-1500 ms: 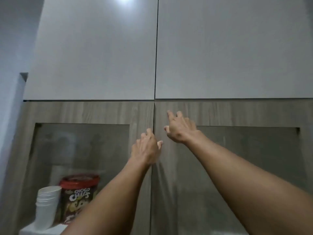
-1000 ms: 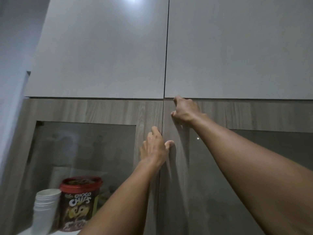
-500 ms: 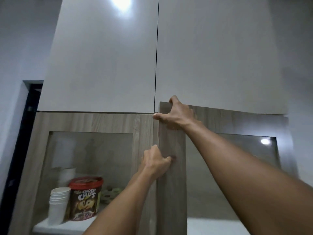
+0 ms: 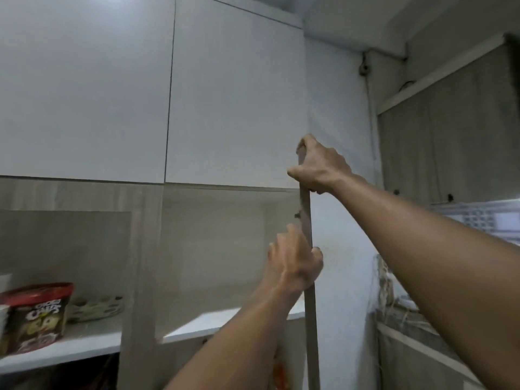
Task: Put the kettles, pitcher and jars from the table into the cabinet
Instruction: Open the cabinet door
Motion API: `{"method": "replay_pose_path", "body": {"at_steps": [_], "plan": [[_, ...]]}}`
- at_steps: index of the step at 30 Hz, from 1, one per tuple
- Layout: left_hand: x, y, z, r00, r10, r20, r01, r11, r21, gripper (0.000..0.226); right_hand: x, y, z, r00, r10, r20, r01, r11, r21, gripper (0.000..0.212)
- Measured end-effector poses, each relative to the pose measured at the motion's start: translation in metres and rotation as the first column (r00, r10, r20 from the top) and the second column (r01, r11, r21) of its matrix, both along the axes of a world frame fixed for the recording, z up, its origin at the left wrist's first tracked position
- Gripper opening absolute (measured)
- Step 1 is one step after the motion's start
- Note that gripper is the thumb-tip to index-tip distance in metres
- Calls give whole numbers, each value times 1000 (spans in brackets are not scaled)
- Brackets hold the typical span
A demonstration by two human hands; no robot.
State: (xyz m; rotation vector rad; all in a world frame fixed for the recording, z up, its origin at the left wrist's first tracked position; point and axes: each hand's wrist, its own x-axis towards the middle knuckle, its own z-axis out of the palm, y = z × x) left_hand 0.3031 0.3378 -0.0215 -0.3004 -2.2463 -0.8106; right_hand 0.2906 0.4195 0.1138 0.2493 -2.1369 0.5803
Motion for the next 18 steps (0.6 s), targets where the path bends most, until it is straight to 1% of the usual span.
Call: {"method": "replay_pose_path", "body": {"at_steps": [3,5,8,10,13,15,18], "plan": [[14,66,-2,997,-67,-31,67,998,19,26,15,60,-3,992,-112,-64,114,993,27,36],[15,106,-5,993,-114,-33,116,992,51,25,17,98,-11,986,-142,-89,141,990,-13,38],[1,164,-8,980,-200,-14,200,964,176,38,9,153,-23,970,-175,-169,159,982,-103,43],[-14,201,-14,959,-283,14,271,929,253,47,0,193,-30,963,-178,-204,149,978,-149,44],[-40,257,-22,911,-410,47,377,873,311,55,-13,255,-34,966,-178,-189,139,969,-203,48],[-57,294,-25,899,-436,41,400,857,325,62,-23,294,-33,970,-193,-145,150,952,-267,49],[-83,349,-28,894,-448,35,412,848,335,70,-51,350,-29,971,-221,-87,184,932,-312,32]]}}
